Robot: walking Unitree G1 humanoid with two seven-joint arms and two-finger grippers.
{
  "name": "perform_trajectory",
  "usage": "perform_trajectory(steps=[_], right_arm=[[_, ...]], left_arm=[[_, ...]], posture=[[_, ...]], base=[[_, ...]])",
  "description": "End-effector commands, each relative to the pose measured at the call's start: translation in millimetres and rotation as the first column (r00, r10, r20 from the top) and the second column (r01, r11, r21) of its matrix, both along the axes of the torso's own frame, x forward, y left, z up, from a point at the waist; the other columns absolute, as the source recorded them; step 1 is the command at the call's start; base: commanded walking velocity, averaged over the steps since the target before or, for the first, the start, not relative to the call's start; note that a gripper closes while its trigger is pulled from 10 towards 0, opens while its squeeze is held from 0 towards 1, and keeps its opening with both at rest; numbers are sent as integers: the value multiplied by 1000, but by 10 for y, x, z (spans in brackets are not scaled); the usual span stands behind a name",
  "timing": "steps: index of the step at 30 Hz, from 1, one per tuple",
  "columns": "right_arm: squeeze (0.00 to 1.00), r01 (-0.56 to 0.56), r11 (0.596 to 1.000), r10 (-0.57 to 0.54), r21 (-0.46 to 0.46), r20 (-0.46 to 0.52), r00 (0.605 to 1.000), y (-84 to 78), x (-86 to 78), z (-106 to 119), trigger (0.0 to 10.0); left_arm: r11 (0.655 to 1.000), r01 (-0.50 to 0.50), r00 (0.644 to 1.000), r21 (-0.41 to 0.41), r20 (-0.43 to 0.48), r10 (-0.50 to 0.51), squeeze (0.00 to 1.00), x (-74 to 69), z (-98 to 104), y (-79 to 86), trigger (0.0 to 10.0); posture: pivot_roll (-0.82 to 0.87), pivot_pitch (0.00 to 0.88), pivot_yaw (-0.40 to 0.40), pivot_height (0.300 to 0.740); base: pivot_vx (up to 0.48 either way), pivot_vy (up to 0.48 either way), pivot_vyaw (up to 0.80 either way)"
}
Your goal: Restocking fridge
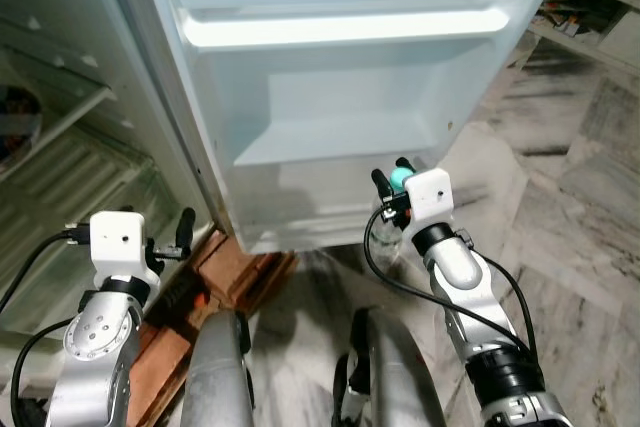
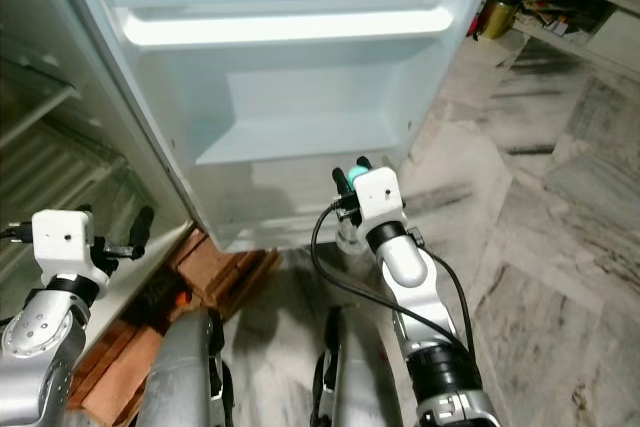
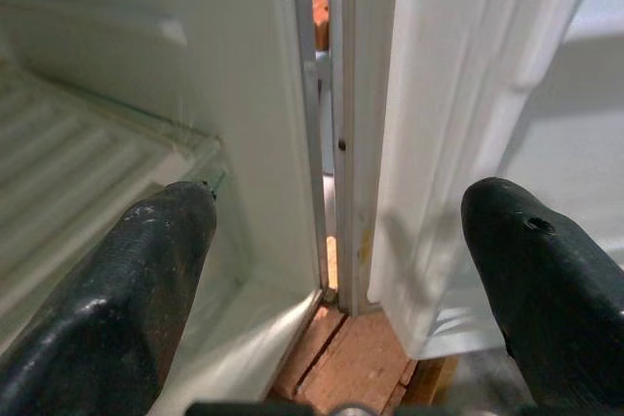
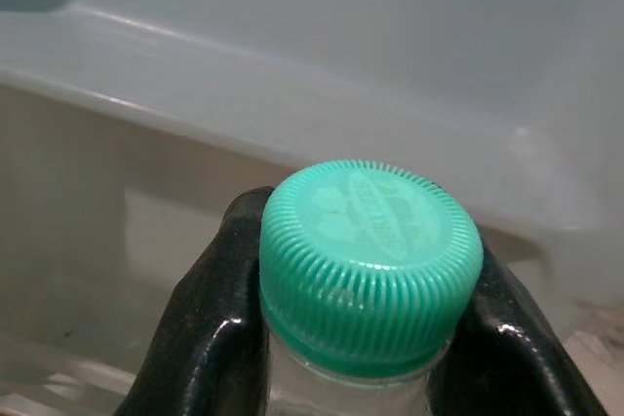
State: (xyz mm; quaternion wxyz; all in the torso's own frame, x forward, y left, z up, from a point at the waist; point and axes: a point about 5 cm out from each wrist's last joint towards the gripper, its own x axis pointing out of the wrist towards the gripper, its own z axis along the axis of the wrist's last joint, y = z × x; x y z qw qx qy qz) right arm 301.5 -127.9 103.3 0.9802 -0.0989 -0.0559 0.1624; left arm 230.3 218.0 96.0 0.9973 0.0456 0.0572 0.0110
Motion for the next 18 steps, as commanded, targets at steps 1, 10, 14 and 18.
perform_trajectory(steps=[1, 10, 14, 18], right_arm=[[0, -29, 1000, 29, -6, 33, 999, 38, 13, 50, 10000], [0, -92, 994, 97, -54, 89, 991, 120, 84, 136, 10000], [0, -124, 989, 135, -85, 143, 980, 176, 160, 242, 10000], [0, -173, 968, 211, -179, 221, 952, 278, 275, 395, 10000]], left_arm=[[1000, -13, 1000, -6, -14, 13, 0, -47, -15, 0, 10000], [997, -65, 998, 38, -16, 66, 0, -92, 9, 114, 10000], [995, -91, 995, 34, -28, 92, 0, -112, -4, 159, 10000], [994, -114, 992, 0, -54, 113, 0, -169, -23, 215, 10000]], posture=[[108, 217, -61, 572], [120, 256, -59, 552], [130, 276, -64, 552], [146, 300, -69, 552]], base=[[0, 0, 0], [0, 0, 0], [0, 0, 0], [0, 0, 0]])
